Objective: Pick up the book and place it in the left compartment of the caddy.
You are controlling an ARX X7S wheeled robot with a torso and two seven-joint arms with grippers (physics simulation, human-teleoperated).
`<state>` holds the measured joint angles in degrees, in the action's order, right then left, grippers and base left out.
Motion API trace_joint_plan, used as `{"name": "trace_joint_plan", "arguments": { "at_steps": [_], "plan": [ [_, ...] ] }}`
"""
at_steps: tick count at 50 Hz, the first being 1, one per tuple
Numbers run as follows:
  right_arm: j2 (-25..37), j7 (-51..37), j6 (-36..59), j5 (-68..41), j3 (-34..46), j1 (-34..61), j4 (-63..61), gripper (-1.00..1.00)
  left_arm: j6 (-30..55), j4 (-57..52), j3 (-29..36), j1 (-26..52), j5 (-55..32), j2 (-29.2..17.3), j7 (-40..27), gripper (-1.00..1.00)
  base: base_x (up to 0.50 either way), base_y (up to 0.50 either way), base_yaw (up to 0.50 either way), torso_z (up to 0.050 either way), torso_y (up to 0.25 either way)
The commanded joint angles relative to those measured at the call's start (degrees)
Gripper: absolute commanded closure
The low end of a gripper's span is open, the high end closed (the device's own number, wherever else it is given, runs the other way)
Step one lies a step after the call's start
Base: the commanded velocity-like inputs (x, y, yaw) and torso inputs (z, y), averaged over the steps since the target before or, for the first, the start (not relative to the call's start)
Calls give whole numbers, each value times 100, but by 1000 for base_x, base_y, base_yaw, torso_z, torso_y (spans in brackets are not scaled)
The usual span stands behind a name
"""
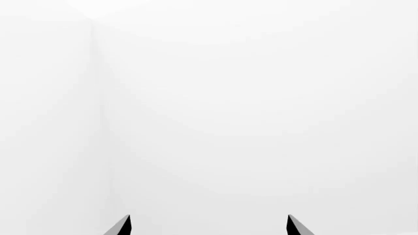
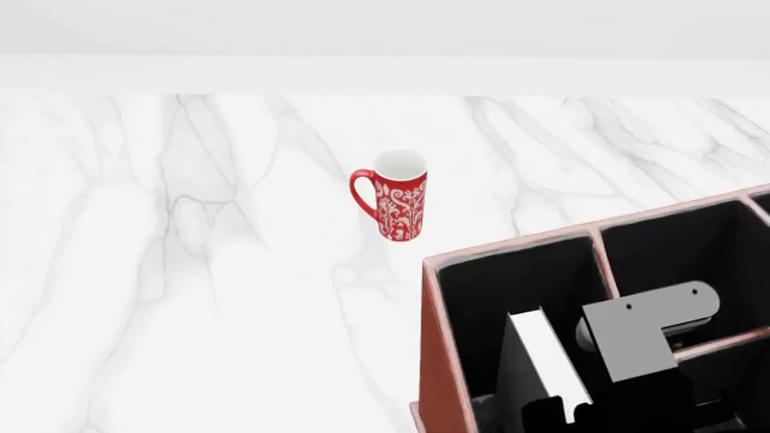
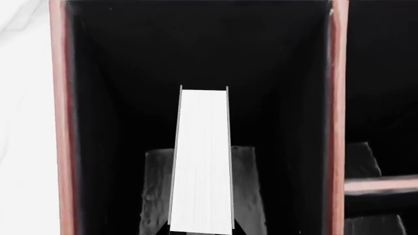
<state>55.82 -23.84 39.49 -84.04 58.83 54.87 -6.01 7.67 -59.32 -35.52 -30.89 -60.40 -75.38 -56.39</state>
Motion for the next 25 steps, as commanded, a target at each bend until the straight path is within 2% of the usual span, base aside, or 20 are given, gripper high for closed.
{"name": "trace_joint_plan", "arguments": {
  "at_steps": [1,25],
  "plan": [
    [-30,122,3,340,-143,96,41,100,-17,-6,-41,-49,2,-4,-4,-100,0,0,0,0,0],
    [-63,141,-33,385,-129,42,83,100,-74,-15,-180,-208,6,-24,-20,-100,0,0,0,0,1]
  ]
}}
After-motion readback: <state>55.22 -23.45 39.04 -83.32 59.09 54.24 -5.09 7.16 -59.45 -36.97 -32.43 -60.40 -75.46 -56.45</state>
